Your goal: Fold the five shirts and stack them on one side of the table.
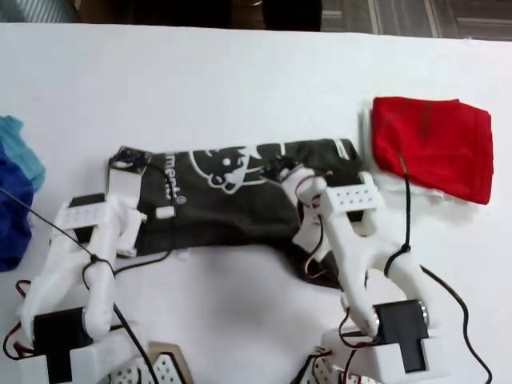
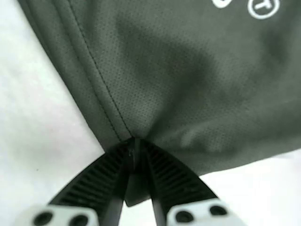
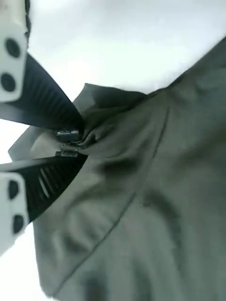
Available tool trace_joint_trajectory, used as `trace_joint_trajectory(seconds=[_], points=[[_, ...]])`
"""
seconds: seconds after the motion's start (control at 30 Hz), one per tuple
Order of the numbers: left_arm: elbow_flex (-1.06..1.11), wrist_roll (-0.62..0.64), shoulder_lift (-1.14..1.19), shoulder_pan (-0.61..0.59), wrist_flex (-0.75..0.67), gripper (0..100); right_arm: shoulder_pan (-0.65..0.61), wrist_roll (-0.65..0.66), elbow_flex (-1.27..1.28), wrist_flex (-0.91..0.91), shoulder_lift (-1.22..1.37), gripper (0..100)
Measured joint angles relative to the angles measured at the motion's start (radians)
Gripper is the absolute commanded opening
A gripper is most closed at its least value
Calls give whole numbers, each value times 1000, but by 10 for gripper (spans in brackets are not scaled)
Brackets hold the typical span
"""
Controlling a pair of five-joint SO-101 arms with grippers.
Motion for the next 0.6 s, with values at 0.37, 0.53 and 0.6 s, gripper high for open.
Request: trace_joint_trajectory(seconds=[0.37, 0.53, 0.6], points=[[0, 0, 0, 0, 0, 27, 3, 21, -400, 44, 221, 20], [0, 0, 0, 0, 0, 27, 3, 101, -707, 166, 460, 20], [0, 0, 0, 0, 0, 27, 3, 115, -852, 238, 565, 21]])
